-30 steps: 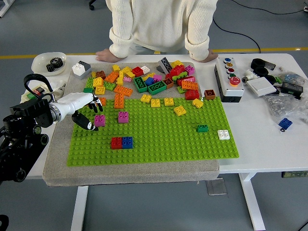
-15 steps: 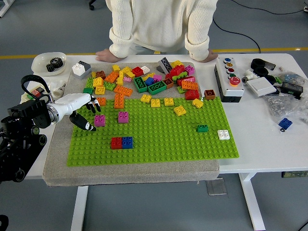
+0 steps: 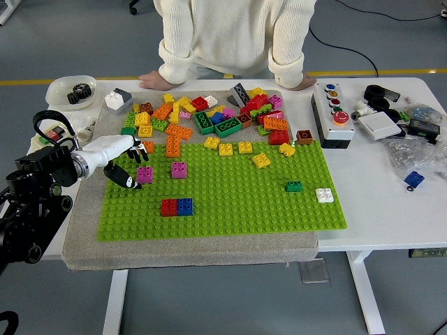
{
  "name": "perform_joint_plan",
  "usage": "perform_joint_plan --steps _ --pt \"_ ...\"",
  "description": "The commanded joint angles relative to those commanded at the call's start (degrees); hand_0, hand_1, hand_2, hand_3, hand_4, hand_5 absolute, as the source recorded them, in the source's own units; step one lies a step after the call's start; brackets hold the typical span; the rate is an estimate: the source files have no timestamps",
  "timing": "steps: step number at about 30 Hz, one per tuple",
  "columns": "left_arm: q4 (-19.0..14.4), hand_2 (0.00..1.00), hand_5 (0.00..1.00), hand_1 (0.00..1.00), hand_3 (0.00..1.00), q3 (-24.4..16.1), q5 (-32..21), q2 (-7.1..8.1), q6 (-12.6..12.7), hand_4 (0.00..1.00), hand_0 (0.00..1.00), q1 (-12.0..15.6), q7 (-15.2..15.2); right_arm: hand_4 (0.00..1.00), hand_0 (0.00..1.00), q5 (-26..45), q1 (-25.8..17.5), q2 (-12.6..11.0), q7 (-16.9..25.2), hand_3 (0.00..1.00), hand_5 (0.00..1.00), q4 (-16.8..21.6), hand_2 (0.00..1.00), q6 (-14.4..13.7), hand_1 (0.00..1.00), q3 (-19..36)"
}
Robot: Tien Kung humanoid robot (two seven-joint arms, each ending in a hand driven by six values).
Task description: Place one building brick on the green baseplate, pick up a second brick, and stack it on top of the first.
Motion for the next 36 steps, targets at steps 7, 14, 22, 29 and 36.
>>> perform_joint_plan --steps 7,14,22,29,36 --pt "0.0 0.58 0.119 0.647 0.599 0.22 0.0 -0.53 -0.61 0.998 0.717 -0.47 0.09 0.833 0.74 0.0 0.05 -0.05 -0.04 0.601 0.412 0.0 0.716 -0.01 0.643 0.15" --pt "0.38 0.547 0.115 0.619 0.564 0.3 0.0 -0.81 -0.82 0.998 0.693 -0.57 0.25 0.834 0.74 0.0 0.08 -0.07 -0.02 0.601 0.412 0.0 0.716 -0.01 0.643 0.17" --pt "0.98 0.53 0.124 0.572 0.541 0.29 0.0 -0.98 -0.55 0.998 0.662 -0.69 0.17 0.834 0.74 0.04 0.04 -0.06 -0.02 0.602 0.412 0.0 0.716 0.02 0.643 0.16" --pt "1.57 0.521 0.135 0.556 0.537 0.34 0.0 -1.14 0.19 0.986 0.639 -1.04 0.19 0.834 0.74 0.15 0.07 -0.06 -0.05 0.602 0.413 0.0 0.715 0.05 0.644 0.2" --pt "2.13 0.518 0.148 0.535 0.538 0.51 0.0 -1.43 0.44 0.949 0.606 -1.29 0.39 0.834 0.74 0.26 0.08 -0.05 -0.01 0.602 0.413 0.0 0.715 0.08 0.642 0.15"
